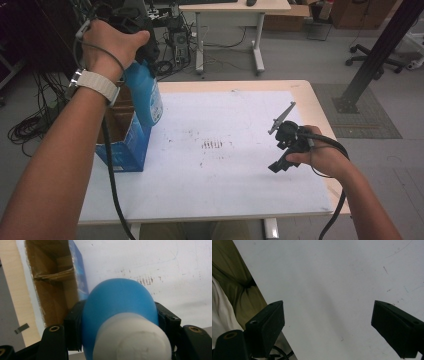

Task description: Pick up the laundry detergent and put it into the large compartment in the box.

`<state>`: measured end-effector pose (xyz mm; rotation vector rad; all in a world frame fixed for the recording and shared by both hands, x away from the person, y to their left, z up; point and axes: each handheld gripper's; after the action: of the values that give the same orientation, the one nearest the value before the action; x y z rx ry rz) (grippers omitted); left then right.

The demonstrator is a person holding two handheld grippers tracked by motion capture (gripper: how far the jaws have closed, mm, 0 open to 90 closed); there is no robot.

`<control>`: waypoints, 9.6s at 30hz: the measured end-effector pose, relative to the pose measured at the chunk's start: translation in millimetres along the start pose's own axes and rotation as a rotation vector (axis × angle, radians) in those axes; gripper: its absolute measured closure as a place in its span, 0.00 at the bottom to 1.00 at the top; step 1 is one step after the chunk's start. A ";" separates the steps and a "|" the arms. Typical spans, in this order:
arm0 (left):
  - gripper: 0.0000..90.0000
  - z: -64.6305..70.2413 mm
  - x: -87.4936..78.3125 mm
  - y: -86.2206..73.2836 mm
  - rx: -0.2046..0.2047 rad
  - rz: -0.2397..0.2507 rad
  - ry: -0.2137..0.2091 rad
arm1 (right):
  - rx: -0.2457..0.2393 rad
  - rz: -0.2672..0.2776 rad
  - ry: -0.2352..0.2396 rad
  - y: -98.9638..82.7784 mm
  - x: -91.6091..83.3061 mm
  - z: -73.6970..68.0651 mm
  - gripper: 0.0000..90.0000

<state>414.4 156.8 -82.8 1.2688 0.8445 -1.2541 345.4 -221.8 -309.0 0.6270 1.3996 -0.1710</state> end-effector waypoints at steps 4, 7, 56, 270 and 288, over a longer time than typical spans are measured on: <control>0.42 -4.9 -4.9 -1.0 -0.013 0.006 -0.001 | -0.002 -0.003 0.000 0.4 0.0 0.1 0.13; 0.42 -9.0 -8.8 -1.8 -0.019 0.013 -0.003 | -0.002 -0.004 -0.001 0.4 -0.1 0.3 0.13; 0.42 -67.0 -23.5 -10.9 -0.098 0.034 0.061 | 0.003 -0.006 0.005 -1.1 0.5 1.2 0.13; 0.18 -136.8 151.6 -39.0 -0.023 -0.052 0.057 | 0.017 -0.025 0.022 -4.6 13.8 -2.7 0.13; 0.12 -131.4 123.8 -35.9 -0.023 -0.014 0.088 | 0.018 -0.022 0.016 -5.1 10.8 -3.2 0.13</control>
<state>425.4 264.2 -231.9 1.3095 0.9297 -1.2030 342.3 -221.8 -320.9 0.6292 1.4223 -0.1964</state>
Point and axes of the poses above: each handheld gripper's, and its own axes: x roughly forward along the jaws, y roughly out of its top, z roughly to its right, and after that the axes turned 8 degrees about -y, right-handed
